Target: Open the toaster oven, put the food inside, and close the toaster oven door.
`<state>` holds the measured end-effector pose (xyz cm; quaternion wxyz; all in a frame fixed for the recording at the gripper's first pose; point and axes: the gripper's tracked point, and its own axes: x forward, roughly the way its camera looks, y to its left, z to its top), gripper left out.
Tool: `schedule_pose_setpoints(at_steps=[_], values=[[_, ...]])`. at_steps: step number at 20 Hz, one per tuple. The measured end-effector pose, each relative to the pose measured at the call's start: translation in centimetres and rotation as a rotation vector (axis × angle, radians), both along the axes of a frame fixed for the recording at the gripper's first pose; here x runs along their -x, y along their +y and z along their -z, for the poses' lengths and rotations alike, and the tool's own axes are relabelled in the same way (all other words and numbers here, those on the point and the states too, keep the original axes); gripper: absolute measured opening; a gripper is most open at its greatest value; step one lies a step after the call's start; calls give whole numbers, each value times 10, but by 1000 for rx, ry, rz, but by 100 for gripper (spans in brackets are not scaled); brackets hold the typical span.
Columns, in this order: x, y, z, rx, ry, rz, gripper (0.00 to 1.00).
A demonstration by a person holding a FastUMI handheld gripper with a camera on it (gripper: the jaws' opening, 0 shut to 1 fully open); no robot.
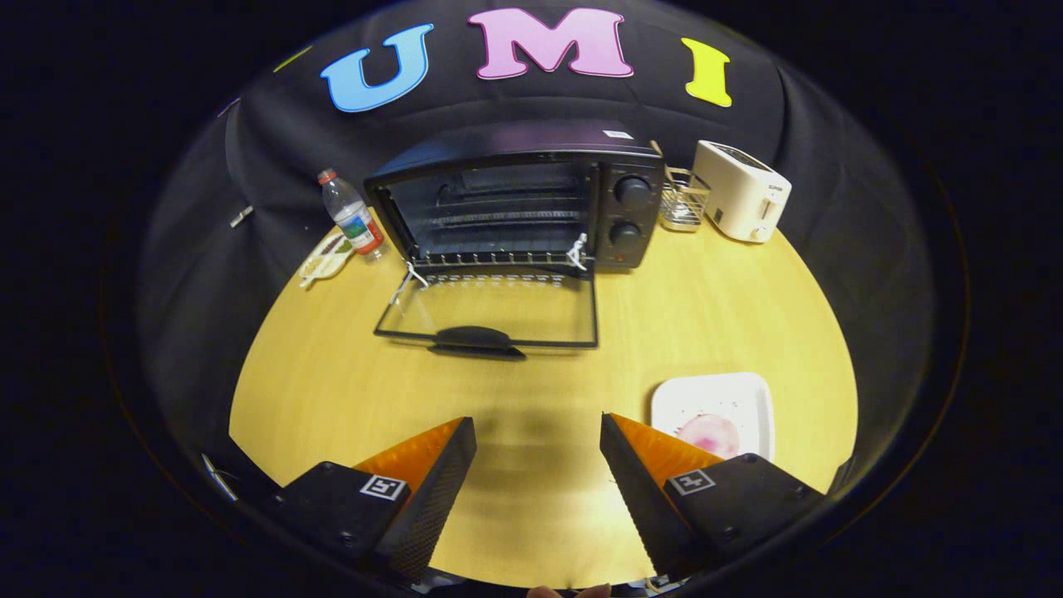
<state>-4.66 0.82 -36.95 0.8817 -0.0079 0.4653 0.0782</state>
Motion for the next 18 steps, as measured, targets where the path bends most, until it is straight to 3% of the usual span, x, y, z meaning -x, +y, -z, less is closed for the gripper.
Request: schedule_pose_setpoints(at_steps=[7,12,14,18], values=[[0,-114,7,-23,202,53,97],[-22,-188,44,-11,321,93,98],[-29,-211,60,11,355,102,93],[-28,-235,93,31,439,100,93]])
